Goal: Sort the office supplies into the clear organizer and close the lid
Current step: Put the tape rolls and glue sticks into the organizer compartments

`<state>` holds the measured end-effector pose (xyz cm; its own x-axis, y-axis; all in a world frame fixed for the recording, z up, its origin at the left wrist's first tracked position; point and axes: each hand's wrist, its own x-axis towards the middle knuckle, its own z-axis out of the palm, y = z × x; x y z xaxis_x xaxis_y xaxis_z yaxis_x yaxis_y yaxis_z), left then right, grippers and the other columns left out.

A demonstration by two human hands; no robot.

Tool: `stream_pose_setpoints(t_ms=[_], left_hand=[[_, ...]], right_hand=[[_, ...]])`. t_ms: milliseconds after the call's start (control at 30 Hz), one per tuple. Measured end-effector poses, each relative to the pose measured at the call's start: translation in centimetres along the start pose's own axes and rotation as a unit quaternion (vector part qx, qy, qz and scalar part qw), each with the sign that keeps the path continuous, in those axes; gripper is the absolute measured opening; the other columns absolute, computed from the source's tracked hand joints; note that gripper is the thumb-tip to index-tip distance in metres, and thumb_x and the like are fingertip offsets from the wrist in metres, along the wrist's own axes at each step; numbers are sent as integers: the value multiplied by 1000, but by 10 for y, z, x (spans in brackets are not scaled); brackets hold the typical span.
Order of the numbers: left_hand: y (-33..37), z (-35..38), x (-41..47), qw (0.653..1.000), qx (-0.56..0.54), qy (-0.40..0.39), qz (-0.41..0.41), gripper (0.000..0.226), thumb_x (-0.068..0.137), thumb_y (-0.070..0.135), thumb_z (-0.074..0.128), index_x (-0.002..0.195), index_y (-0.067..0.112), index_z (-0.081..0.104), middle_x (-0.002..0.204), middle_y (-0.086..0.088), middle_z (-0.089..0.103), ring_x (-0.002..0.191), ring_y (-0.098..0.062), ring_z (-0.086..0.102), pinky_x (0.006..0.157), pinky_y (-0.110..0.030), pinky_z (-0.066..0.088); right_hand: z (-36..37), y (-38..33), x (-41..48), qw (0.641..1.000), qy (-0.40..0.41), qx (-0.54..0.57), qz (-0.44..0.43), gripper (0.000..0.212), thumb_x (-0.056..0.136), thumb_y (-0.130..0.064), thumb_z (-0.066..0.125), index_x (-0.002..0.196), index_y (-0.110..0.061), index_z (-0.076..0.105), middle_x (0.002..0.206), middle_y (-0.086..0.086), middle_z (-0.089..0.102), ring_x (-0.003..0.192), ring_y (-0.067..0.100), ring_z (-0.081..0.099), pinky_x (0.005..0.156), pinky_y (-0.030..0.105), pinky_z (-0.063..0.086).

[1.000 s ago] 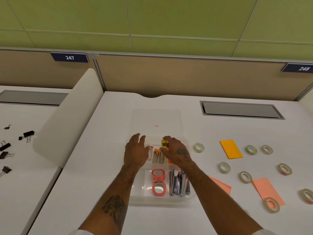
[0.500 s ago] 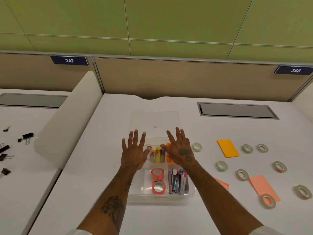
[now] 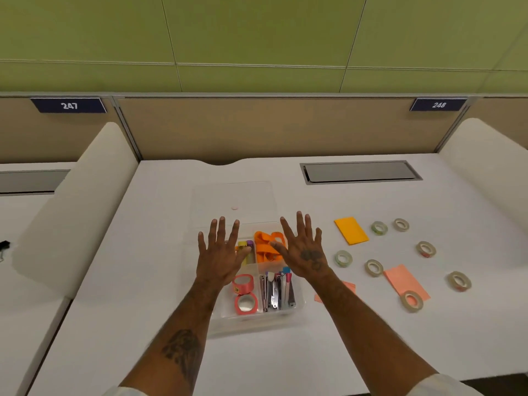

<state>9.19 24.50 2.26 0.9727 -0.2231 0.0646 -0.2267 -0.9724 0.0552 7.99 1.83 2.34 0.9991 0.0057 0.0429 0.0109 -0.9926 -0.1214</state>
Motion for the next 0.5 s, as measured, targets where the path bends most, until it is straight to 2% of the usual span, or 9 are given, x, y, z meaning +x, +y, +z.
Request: stream_pose_setpoints(t_ms=[100, 200, 267, 367, 433, 500], left_hand=[[22, -2, -3, 1000, 2, 1, 28, 92, 82, 75, -13, 154, 25, 16, 161, -15, 12, 149, -37, 9, 115, -62, 10], [44, 2, -1, 999, -2, -11, 38, 92, 79, 76, -15, 155, 27, 3, 163, -13, 2, 150, -34, -1, 117, -59, 4], [59, 7, 0, 999, 0, -23, 46, 83, 84, 76, -2, 153, 30, -10, 163, -10, -7, 150, -31, -9, 118, -58, 1], [84, 8, -2, 998, -5, -23, 65, 79, 92, 70, 18, 155, 28, -4, 164, -12, -2, 150, -32, -6, 118, -59, 5], [104, 9, -7, 997, -8, -12, 73, 78, 92, 69, 20, 155, 26, 3, 163, -13, 6, 150, -33, 1, 117, -60, 9], [125, 12, -13, 997, -17, -18, 75, 77, 92, 69, 19, 154, 28, -2, 164, -11, 2, 151, -31, -3, 118, -59, 5]], right_hand=[[1, 17, -12, 1000, -3, -2, 27, 80, 83, -75, 4, 152, -35, -3, 160, 11, -14, 147, 32, -14, 115, 58, 1], [0, 38, -27, 999, -4, -3, 52, 81, 82, -76, 5, 152, -34, 0, 161, 11, -12, 147, 31, -13, 116, 58, 3], [-3, 52, -37, 998, 0, 0, 66, 81, 83, -74, 7, 153, -33, 4, 161, 12, -9, 148, 32, -11, 116, 58, 6], [-8, 73, -54, 997, 2, -6, 80, 81, 84, -74, 10, 153, -31, 9, 161, 16, -4, 148, 34, -7, 115, 59, 11], [-11, 90, -67, 996, -4, -6, 86, 82, 83, -74, 5, 153, -31, 7, 161, 16, -4, 148, 35, -8, 114, 59, 11], [-13, 106, -80, 996, -1, 0, 92, 83, 82, -74, 3, 153, -31, 9, 161, 16, -3, 148, 35, -7, 114, 58, 11]])
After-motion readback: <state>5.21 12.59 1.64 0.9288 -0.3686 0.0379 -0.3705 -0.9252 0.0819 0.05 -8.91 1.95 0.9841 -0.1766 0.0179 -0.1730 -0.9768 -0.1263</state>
